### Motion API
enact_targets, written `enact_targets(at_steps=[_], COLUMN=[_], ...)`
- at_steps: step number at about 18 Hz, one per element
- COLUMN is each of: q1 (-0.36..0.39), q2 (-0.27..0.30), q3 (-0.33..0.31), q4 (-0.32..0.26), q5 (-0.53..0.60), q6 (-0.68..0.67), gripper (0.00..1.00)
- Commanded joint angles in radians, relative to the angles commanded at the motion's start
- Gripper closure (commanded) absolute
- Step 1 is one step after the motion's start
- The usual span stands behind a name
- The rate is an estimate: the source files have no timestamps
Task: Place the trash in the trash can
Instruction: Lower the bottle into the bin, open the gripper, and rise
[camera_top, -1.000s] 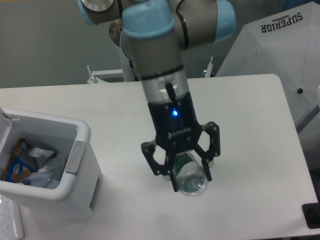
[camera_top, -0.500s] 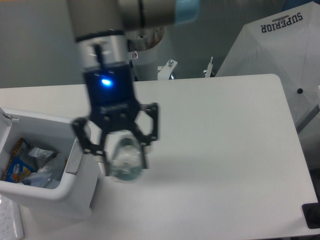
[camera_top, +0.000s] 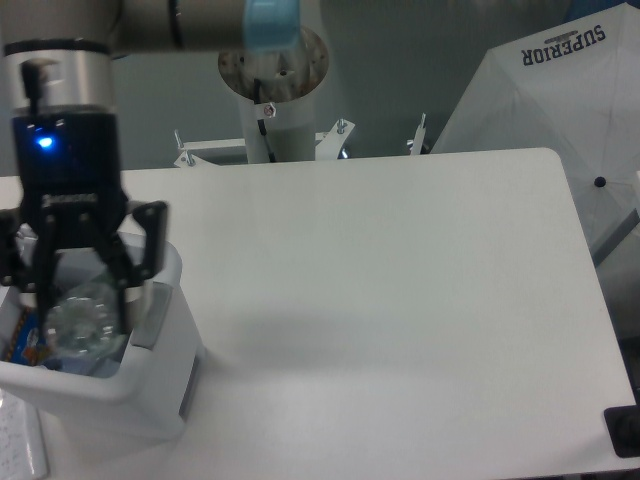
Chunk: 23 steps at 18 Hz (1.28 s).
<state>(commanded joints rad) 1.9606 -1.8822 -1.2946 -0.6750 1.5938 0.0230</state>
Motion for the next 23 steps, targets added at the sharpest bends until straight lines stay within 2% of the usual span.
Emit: enact_targets(at_steps=[3, 4, 5, 6, 13, 15, 19, 23], q1=[-0.015, -0.018, -0.022, -0.022, -0.022, -0.006, 0.2, 0.336], q2=[-0.009, -0.012, -0.014, -0.012, 0.008, 0.017, 0.055, 0.097], q3=[-0.011, -0.014, -0.018, -0.026, -0.028, -0.046, -0.115, -0.202], q4=[0.0, 0.0, -0.002, 0.0, -0.002, -0.003, -0.008, -0.014], q5=[0.0, 0.0, 0.0, 0.0, 0.008, 0.011, 0.009, 0.015], q6=[0.0, 0.0, 0.0, 0.003, -0.032, -0.038, 0.007, 0.211], gripper=[0.32, 0.28, 0.17, 0.0, 0.0, 0.0, 0.0, 0.0])
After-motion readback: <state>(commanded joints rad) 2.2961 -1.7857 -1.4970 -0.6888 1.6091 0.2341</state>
